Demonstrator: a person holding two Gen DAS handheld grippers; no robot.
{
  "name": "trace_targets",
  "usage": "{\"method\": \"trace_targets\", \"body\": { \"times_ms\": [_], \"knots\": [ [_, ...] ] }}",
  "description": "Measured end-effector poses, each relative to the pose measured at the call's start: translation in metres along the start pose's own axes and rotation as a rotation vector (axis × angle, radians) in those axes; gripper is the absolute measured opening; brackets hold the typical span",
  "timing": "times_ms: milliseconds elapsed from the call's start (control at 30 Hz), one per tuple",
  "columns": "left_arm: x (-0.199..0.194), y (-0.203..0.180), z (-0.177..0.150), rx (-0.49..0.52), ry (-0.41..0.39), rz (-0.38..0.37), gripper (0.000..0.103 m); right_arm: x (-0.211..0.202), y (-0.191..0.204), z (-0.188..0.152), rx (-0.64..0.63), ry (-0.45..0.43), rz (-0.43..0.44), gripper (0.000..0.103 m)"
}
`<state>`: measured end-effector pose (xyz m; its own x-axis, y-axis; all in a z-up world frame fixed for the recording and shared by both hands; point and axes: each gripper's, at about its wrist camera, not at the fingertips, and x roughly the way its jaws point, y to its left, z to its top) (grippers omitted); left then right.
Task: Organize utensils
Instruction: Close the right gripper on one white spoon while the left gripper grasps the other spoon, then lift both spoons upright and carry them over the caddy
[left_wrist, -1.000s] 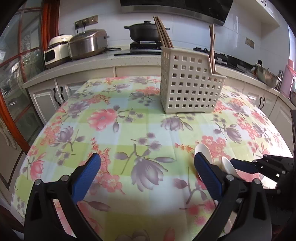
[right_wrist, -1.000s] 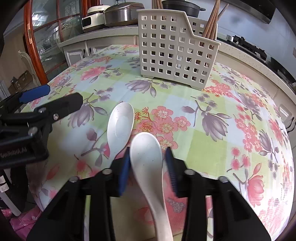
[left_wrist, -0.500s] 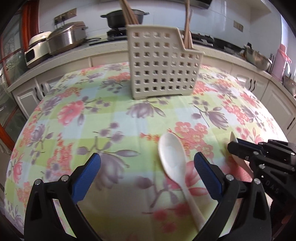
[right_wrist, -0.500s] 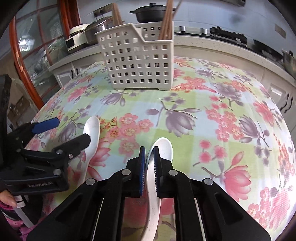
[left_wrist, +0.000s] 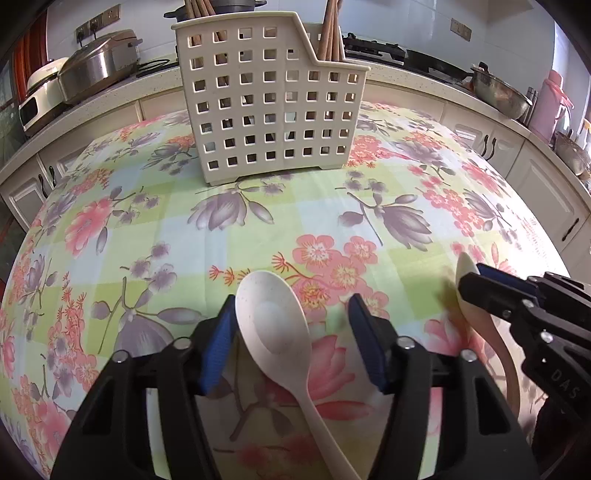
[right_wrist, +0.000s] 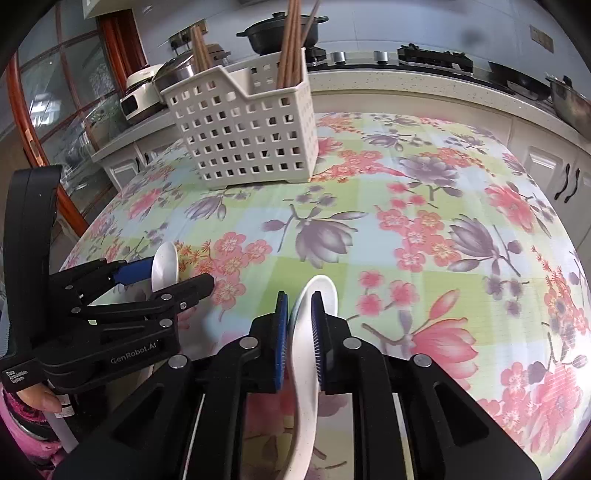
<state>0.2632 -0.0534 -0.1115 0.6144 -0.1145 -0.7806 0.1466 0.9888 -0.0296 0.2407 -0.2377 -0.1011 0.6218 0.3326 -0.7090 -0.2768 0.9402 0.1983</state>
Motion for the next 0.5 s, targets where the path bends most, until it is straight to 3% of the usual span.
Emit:
{"method": "trace_targets", "body": {
  "times_ms": [100,133,200,500],
  "knots": [
    [0.002,-0.003,0.003,0.006,0.003,0.010,0.047,-0.002,-0.008,-0.001,0.026,-0.005,0.003,0.045],
    [0.001,-0.003,0.003,0.011,0.002,0.015,0.044,-0.003,-0.011,-0.001,0.035,-0.005,0.008,0.045],
    [0.002,-0.005,0.003,0.025,-0.004,0.029,0.028,-0.001,-0.014,0.000,0.046,0.006,0.014,0.045],
    [0.000,0.000,0.003,0.023,-0.002,-0.007,0.028,0.022,-0.007,0.009,0.013,0.079,0.028,0.045]
  ]
}}
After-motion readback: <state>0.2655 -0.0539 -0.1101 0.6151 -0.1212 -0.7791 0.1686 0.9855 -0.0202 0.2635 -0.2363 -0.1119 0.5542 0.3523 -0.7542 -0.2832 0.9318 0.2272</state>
